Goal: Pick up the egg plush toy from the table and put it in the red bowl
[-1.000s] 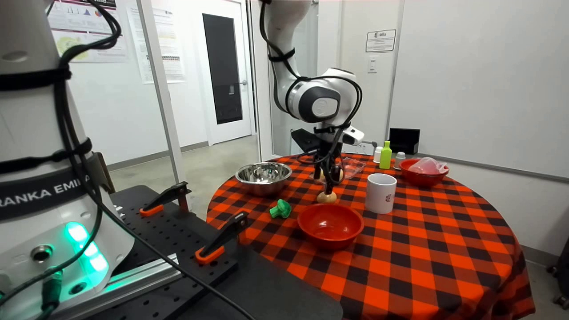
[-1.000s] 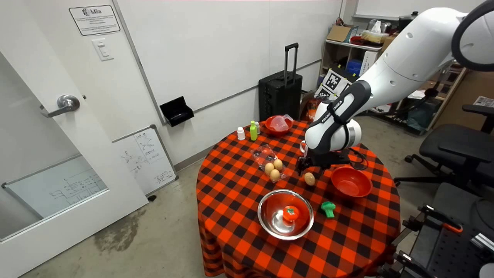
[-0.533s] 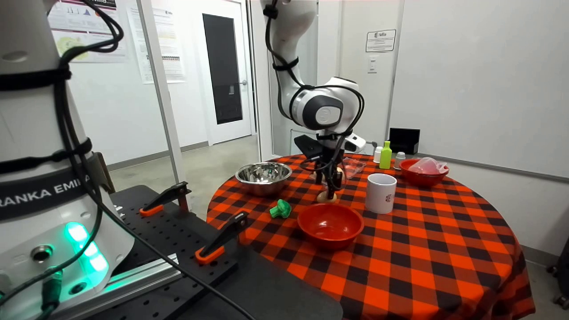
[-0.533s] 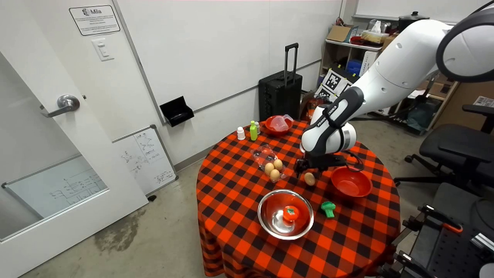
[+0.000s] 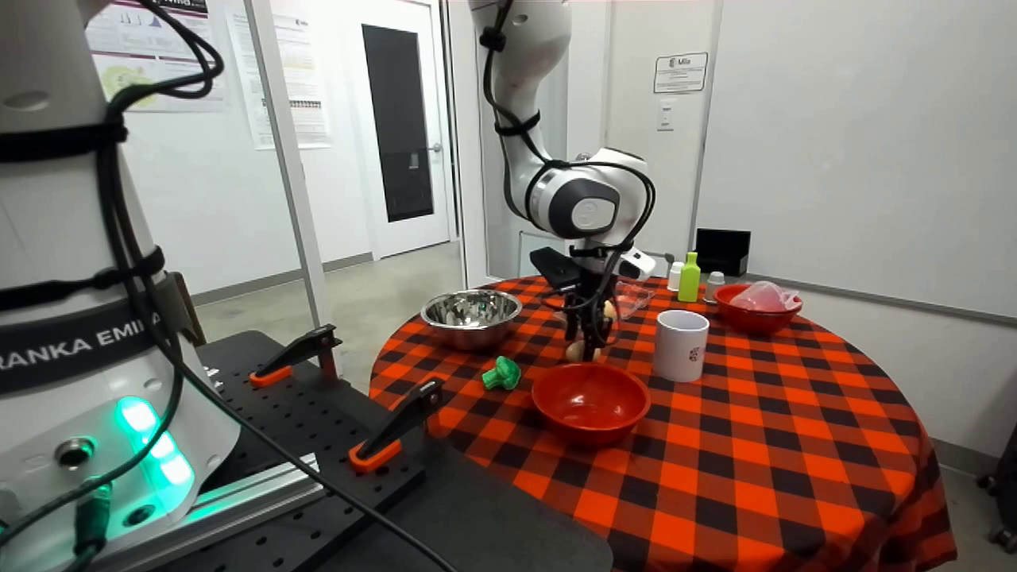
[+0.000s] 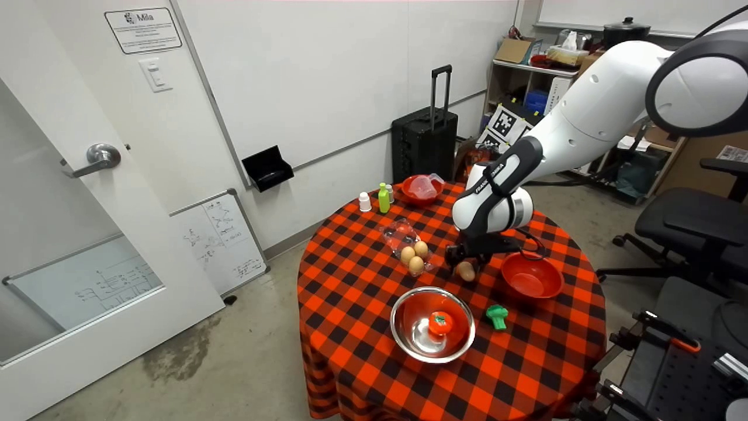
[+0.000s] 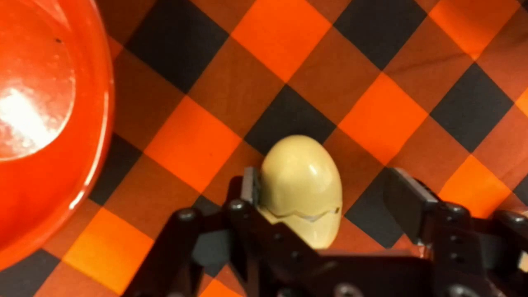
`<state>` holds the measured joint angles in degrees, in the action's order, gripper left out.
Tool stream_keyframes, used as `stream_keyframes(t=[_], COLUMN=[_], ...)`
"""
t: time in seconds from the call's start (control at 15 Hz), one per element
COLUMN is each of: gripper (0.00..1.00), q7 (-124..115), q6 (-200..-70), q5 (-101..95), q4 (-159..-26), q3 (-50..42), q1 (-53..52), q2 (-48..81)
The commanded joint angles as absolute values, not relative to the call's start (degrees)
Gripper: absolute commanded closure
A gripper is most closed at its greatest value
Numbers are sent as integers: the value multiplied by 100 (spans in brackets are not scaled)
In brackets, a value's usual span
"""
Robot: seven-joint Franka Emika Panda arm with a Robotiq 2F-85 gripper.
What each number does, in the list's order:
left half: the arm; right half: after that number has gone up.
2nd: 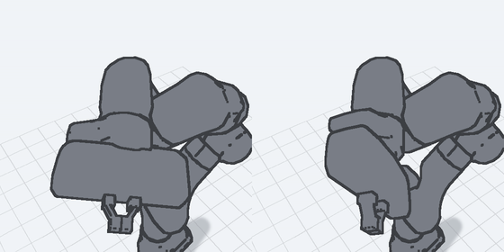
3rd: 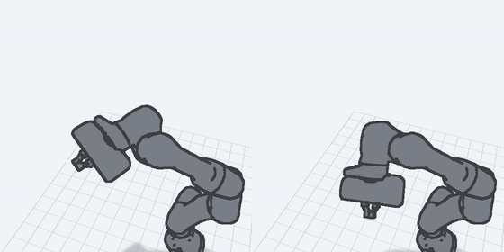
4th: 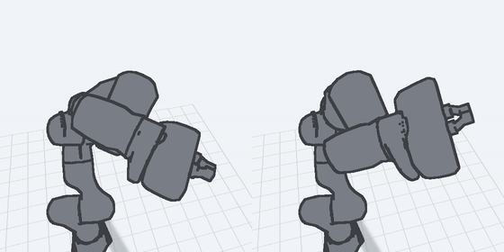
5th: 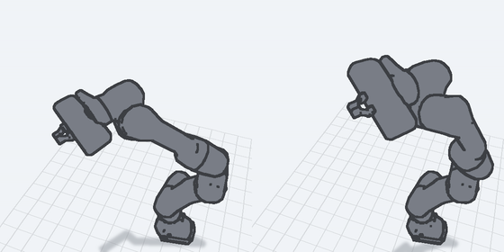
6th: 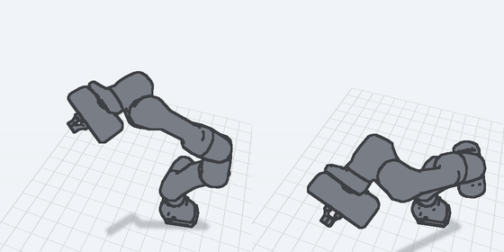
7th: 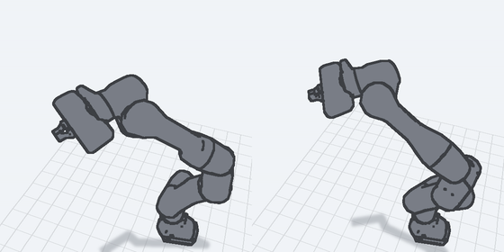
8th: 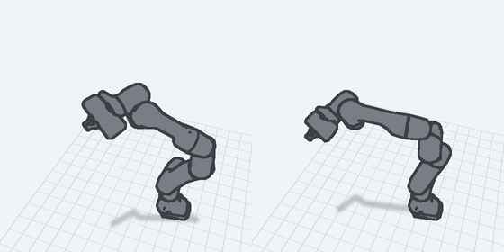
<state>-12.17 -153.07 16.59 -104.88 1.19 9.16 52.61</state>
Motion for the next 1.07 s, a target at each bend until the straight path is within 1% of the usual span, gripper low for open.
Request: stream_keyframes(t=[0.0, 0.2, 0.47, 0.8, 1.0], gripper=[54, 77, 77, 77, 77], q7=[-1249, -1253, -1194, -1298, -1510], q6=[-15097, -15057, -15155, -15626, -15738], q5=[1703, 1704, 1742, 1689, 1592], q4=[-10190, -10147, -10397, -11475, -12205], q3=[69, 63, 115, -43, -315], q1=[868, 866, 875, 663, 436], q2=[5445, 5476, 5229, 4228, 3537])
